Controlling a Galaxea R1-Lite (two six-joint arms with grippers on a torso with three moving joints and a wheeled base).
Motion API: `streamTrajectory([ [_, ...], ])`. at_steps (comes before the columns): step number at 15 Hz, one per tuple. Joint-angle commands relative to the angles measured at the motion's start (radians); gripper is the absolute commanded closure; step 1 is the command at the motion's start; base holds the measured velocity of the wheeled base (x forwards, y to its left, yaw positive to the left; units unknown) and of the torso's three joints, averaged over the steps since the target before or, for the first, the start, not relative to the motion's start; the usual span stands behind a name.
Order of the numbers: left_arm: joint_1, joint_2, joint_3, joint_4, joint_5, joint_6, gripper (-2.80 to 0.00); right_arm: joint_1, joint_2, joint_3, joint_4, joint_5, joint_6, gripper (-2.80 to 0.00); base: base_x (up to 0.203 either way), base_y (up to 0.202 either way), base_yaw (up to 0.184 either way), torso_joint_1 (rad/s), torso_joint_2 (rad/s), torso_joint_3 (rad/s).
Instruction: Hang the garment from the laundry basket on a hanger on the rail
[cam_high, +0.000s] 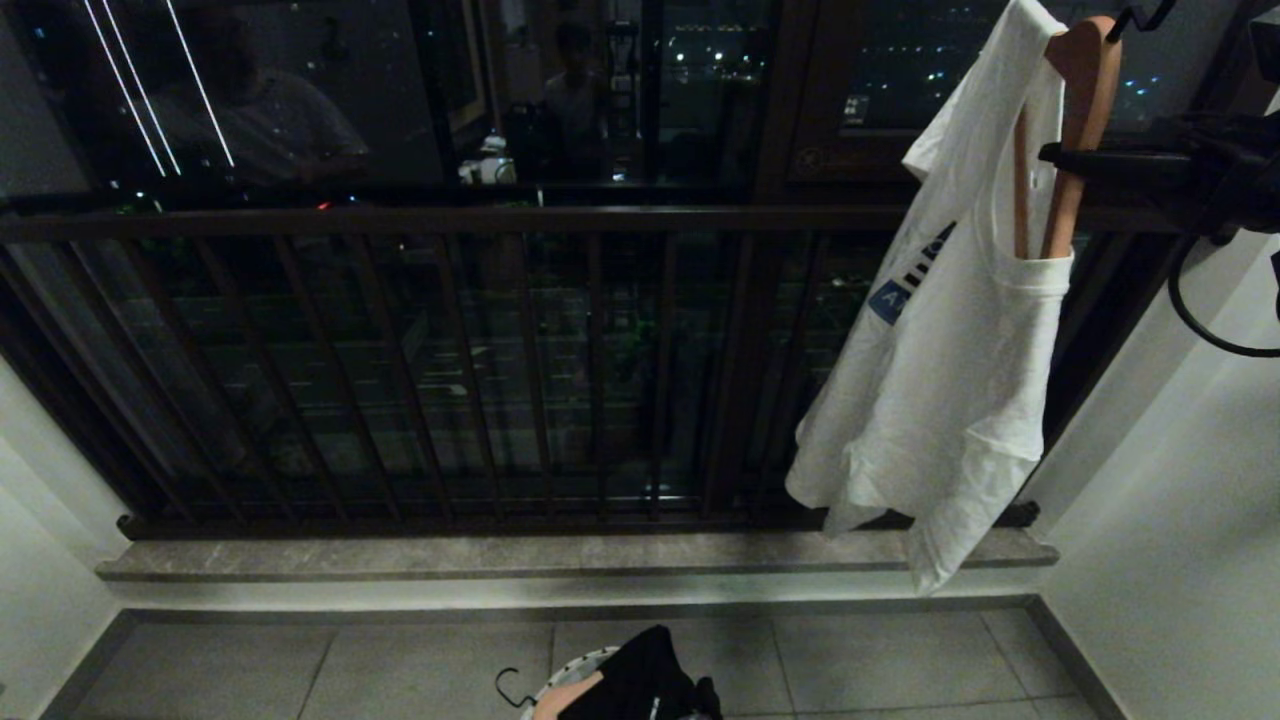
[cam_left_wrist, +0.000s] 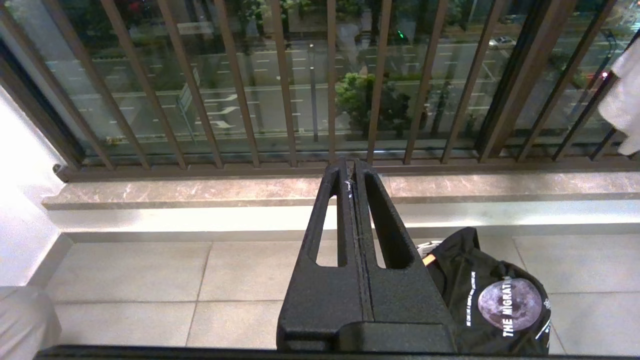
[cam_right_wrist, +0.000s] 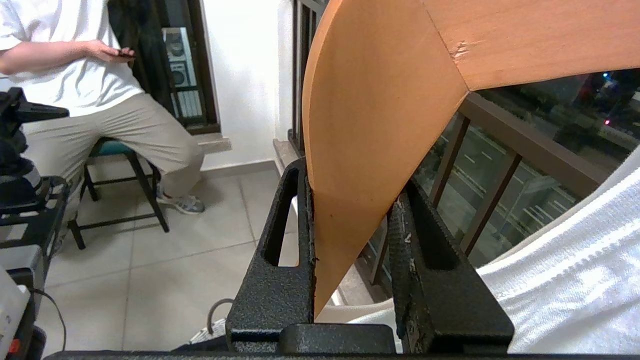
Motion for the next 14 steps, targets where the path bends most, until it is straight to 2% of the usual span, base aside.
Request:
streamTrajectory([
  [1, 0.000, 0.000, 0.002, 0.000, 0.000, 0.000, 0.00, 0.000, 0.000, 0.000, -0.007, 0.008, 0.003, 0.00, 0.000, 0.000, 0.000, 0.000, 0.00, 0.000],
  [2, 0.000, 0.000, 0.002, 0.000, 0.000, 0.000, 0.00, 0.000, 0.000, 0.000, -0.007, 0.008, 0.003, 0.00, 0.000, 0.000, 0.000, 0.000, 0.00, 0.000],
  [3, 0.000, 0.000, 0.002, 0.000, 0.000, 0.000, 0.00, 0.000, 0.000, -0.001, -0.007, 0.007, 0.003, -2.80, 0.000, 0.000, 0.000, 0.000, 0.00, 0.000],
  [14, 0.000, 0.000, 0.002, 0.000, 0.000, 0.000, 0.00, -0.008, -0.043, 0.002, -0.014, 0.006, 0.001, -2.80, 0.000, 0.000, 0.000, 0.000, 0.00, 0.000],
])
